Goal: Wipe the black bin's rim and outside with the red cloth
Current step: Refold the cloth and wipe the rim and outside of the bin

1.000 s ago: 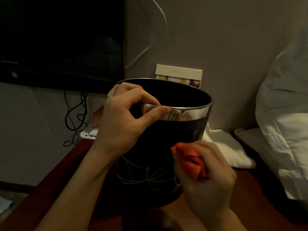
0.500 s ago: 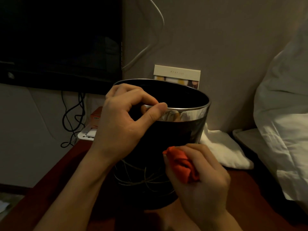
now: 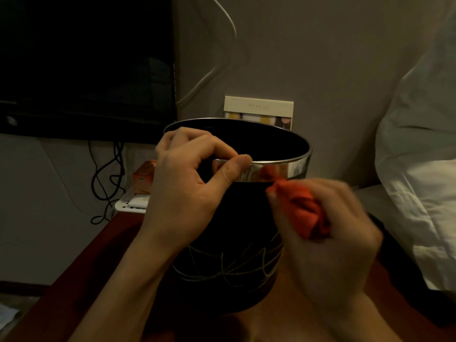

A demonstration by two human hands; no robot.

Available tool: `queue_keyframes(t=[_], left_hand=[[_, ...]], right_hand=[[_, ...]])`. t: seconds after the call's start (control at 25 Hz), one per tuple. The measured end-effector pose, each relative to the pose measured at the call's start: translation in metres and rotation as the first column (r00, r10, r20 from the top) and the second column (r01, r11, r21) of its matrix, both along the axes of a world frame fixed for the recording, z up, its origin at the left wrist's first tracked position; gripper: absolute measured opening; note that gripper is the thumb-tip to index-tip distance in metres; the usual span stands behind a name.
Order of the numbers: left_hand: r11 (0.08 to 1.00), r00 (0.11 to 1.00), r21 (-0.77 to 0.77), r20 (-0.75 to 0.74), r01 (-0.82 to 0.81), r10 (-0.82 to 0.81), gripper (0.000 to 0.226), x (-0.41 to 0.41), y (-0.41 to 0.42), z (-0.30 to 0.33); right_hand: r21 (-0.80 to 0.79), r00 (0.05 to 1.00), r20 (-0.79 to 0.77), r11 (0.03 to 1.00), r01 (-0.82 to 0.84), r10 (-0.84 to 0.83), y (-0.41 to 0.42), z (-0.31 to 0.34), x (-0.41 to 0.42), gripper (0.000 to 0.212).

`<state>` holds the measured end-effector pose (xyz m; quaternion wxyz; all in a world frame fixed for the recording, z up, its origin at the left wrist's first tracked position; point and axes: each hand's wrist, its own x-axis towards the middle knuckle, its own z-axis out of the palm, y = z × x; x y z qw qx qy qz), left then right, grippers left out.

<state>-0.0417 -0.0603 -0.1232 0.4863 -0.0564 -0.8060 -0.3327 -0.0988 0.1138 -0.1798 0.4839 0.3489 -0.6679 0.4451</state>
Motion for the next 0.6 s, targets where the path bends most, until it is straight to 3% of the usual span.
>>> queue_keyframes(t=[0.12,0.32,0.6], left_hand=[[0.999,0.999,-0.027,0.001,-0.038,0.038,0.012,0.001,0.010,0.000],[0.998,0.999,-0.048,-0.018,-0.035,0.035,0.017,0.001,0.009,0.000],[0.993,0.988,0.066,-0.127,0.100,-0.091,0.017,0.001,-0.016,0.001]], right_hand=[[-0.042,0.998,0.003,0.998,0.055,-0.055,0.002,0.009,0.003,0.023],[0.111,0.996,-0.091,0.993,0.031,-0.020,-0.015,-0.004,0.016,0.020],[-0.129,0.996,0.024,0.988,0.085,-0.083,0.015,0.017,-0.008,0.017]])
